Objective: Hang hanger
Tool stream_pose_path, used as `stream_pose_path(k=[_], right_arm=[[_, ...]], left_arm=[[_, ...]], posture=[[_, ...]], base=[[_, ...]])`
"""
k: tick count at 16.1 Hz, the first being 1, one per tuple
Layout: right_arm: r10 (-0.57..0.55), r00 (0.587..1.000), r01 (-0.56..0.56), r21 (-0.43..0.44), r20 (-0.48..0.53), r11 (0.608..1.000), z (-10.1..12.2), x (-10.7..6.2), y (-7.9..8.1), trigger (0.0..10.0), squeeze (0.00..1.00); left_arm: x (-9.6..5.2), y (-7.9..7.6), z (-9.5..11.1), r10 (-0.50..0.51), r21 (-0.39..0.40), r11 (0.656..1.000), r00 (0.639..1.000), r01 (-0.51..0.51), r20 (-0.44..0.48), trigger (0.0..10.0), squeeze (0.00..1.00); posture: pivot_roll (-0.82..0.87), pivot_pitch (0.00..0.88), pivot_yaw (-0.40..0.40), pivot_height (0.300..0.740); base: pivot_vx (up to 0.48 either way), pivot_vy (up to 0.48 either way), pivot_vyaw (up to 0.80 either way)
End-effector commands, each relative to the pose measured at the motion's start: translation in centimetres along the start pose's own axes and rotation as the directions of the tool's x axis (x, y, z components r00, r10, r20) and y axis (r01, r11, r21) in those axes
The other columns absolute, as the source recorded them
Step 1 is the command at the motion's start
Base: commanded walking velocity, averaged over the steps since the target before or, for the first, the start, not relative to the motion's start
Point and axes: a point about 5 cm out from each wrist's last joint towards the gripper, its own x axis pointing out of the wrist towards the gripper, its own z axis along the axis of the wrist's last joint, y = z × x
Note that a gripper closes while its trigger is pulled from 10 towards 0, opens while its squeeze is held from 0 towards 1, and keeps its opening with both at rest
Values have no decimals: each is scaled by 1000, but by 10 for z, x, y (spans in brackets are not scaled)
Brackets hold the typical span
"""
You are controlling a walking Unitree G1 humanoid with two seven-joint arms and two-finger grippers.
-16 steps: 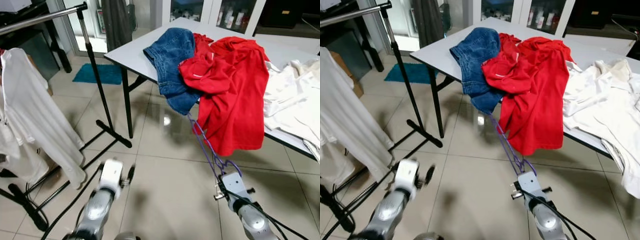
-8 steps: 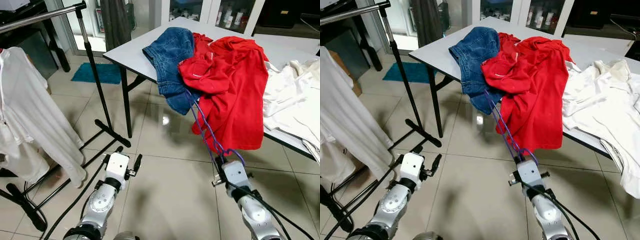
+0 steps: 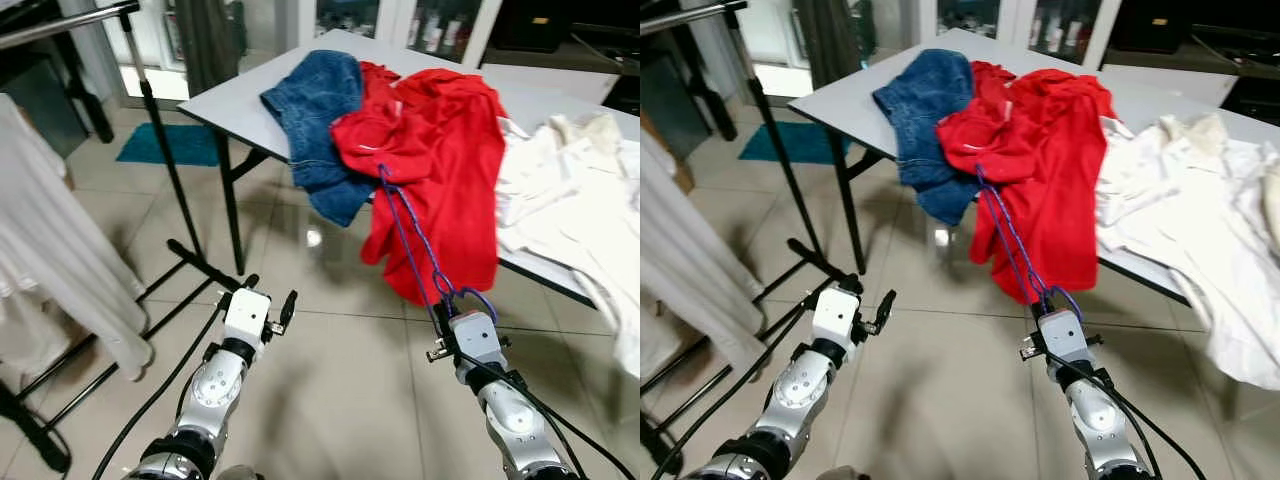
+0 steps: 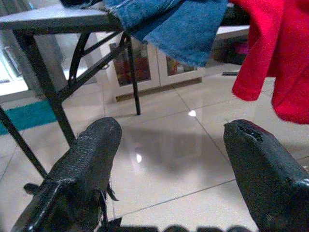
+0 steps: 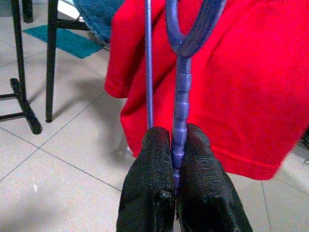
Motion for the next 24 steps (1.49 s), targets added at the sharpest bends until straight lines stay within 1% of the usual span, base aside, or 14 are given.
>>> stream_pose_path(k=[1,11,20,24], right_arm=[[-21,1000,21,12,5,1000,1,0,-3,10000,0],[-28,1000,28,25,-3,999,0,1,0,10000,0],[-25,1000,25,23,-9,999,-1,1,0,10000,0],[-27,1000,27,22,-9,999,-1,0,0,10000,0]], left_arm=[[1,0,2,-9,6,1000,1000,9,11,10000,243],[1,3,2,-14,12,1000,1000,14,11,10000,235],[1,2,2,-19,10,1000,1000,19,13,10000,239],[1,0,3,-23,-3,1000,1000,23,17,10000,231]], posture=[[152,0,-4,740],[156,0,8,740],[158,0,11,740],[158,0,11,740]], base=[[0,-412,0],[0,-424,0],[0,-409,0],[0,0,0]])
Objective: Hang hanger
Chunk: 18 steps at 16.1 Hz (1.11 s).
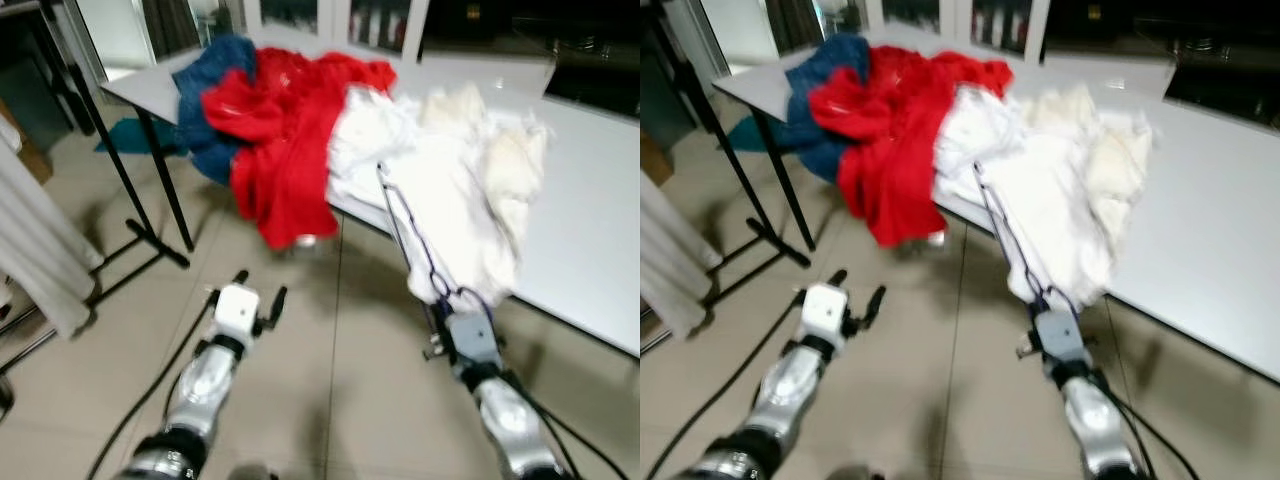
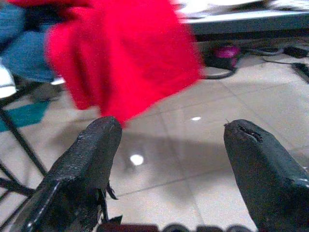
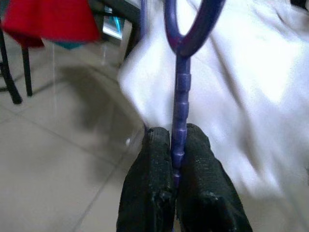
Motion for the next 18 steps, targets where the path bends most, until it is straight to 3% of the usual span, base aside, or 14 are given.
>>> stream_pose_path(k=[1,8,11,15,18], right_arm=[[-17,1000,17,11,16,1000,4,3,-1,10000,0],[-15,999,15,5,37,1000,8,6,-1,10000,0],[-50,992,49,10,118,999,25,14,-5,10000,0],[-136,973,135,15,189,991,43,24,-18,10000,0],[-170,948,167,35,269,985,63,30,-23,10000,0]], left_arm=[[0,-1,1,-14,7,1000,1000,14,6,10000,235],[1,0,2,-13,5,1000,1000,13,9,10000,231],[4,-1,7,-19,10,1000,999,19,35,10000,231],[10,-8,25,-144,158,980,981,123,127,10000,231],[15,-8,38,-174,193,972,967,137,189,10000,224]], posture=[[155,0,12,740],[155,0,12,740],[153,0,13,740],[155,0,12,740],[157,0,12,740]], base=[[0,0,0],[0,0,0],[0,0,0],[0,0,0],[0,0,0]])
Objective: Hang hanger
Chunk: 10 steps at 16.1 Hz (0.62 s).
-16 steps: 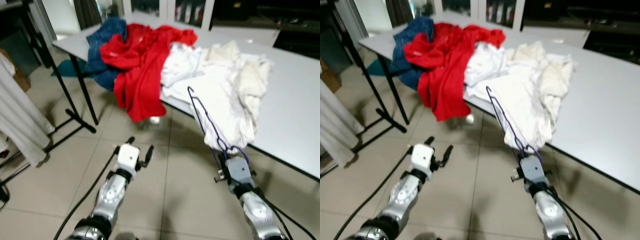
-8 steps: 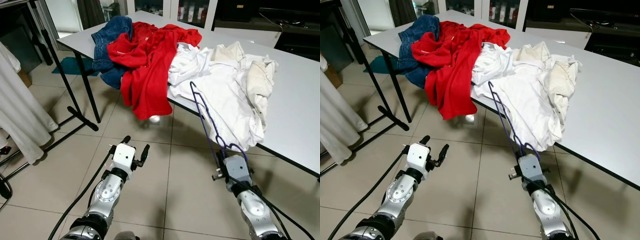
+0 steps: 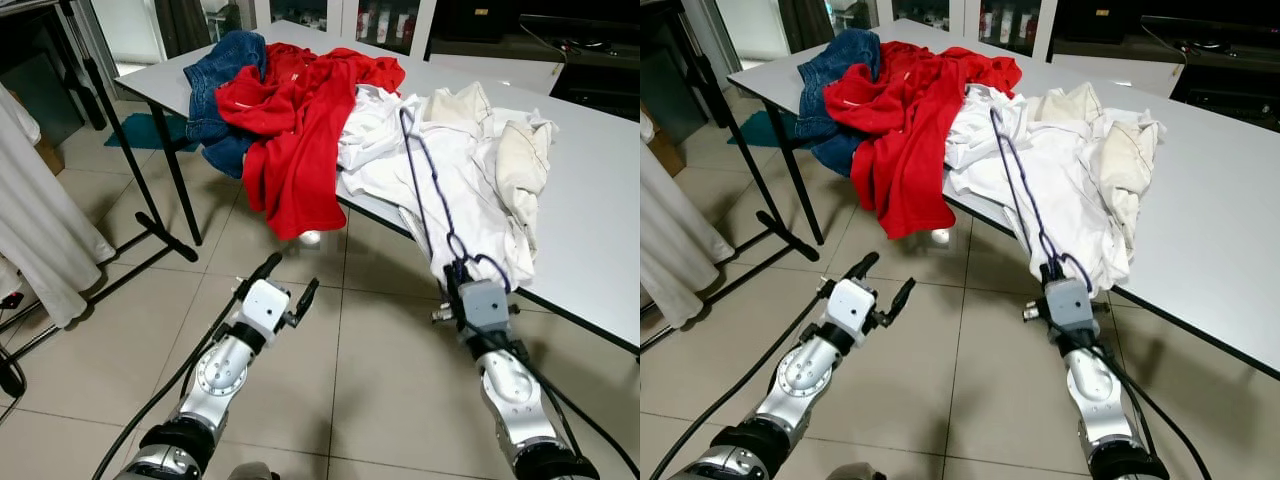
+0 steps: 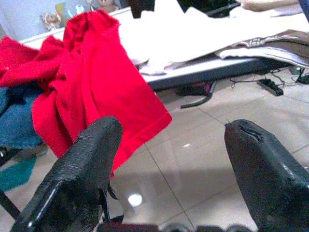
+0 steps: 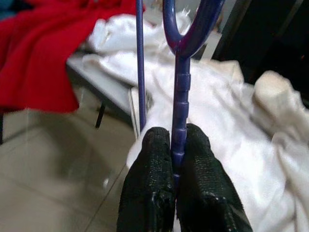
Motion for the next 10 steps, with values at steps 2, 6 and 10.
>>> stream_pose_path(k=[2,6,10], right_arm=[[-62,995,60,25,84,998,20,15,-7,10000,0],[-88,983,81,45,161,996,41,27,-8,10000,0],[-153,976,153,17,152,988,44,30,-16,10000,0]], left_arm=[[8,5,11,-12,25,1000,999,10,49,10000,224],[14,10,18,2,33,999,997,-4,74,10000,224],[14,9,19,7,33,999,997,-10,83,10000,224]], posture=[[157,0,12,740],[160,0,8,740],[163,0,5,740]], base=[[0,0,0],[0,0,0],[0,0,0]])
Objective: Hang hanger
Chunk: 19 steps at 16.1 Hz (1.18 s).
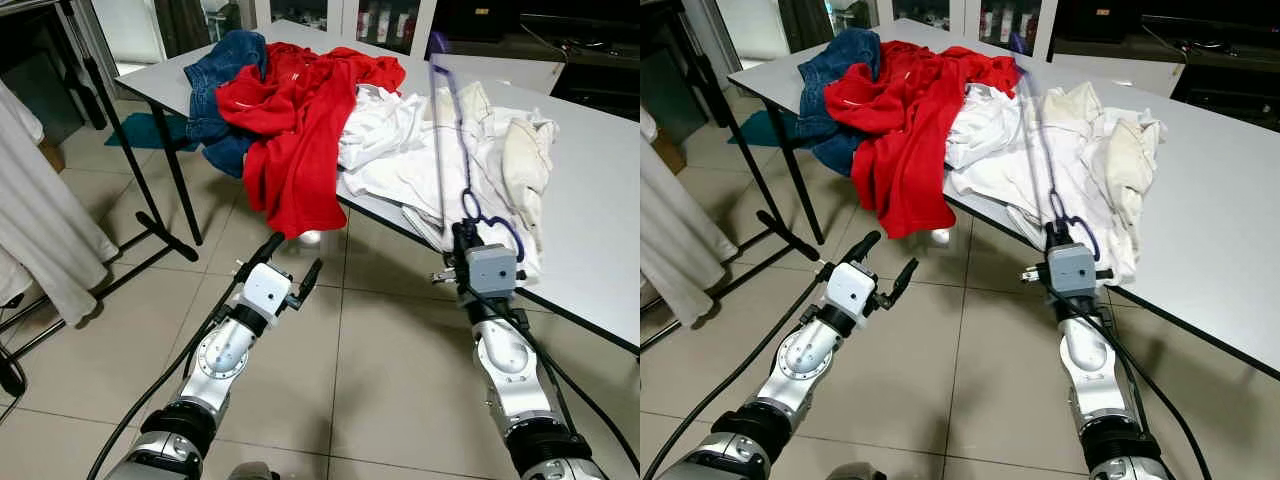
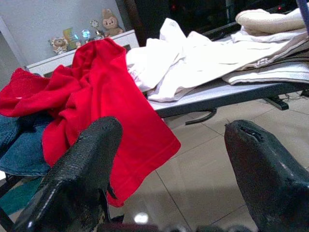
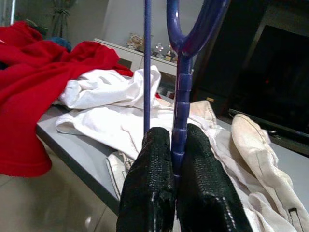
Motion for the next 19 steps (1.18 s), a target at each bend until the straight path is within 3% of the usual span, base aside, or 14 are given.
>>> stream_pose_path(k=[1,4,8,12,16,18,19], right_arm=[[-44,998,44,-2,42,999,11,9,-10,10000,0],[4,996,-7,33,95,999,26,14,-3,10000,0],[-19,989,10,64,147,998,43,18,-5,10000,0],[-29,993,30,-6,114,1000,38,16,-10,10000,0],[-12,991,8,27,134,1000,46,17,-8,10000,0],[38,989,-48,67,142,997,49,18,-1,10000,0],[122,980,-137,91,157,986,53,15,10,10000,0]], left_arm=[[2,1,3,2,3,1000,1000,-2,12,10000,227],[1,-1,3,-5,4,1000,1000,5,11,10000,224],[2,-5,4,-40,7,999,999,40,18,10000,224],[2,-6,4,-51,11,999,999,50,18,10000,224],[3,-7,7,-61,15,998,998,60,30,10000,227],[4,-7,8,-73,24,997,997,73,38,10000,224],[4,-8,9,-86,32,996,995,84,42,10000,224]], posture=[[165,0,3,740],[163,0,2,740],[157,0,8,740],[155,0,10,740],[157,0,11,740],[159,0,13,740],[159,0,14,740]], base=[[0,0,0],[0,0,0],[0,0,0],[0,0,0],[0,0,0],[0,0,0],[0,0,0]])
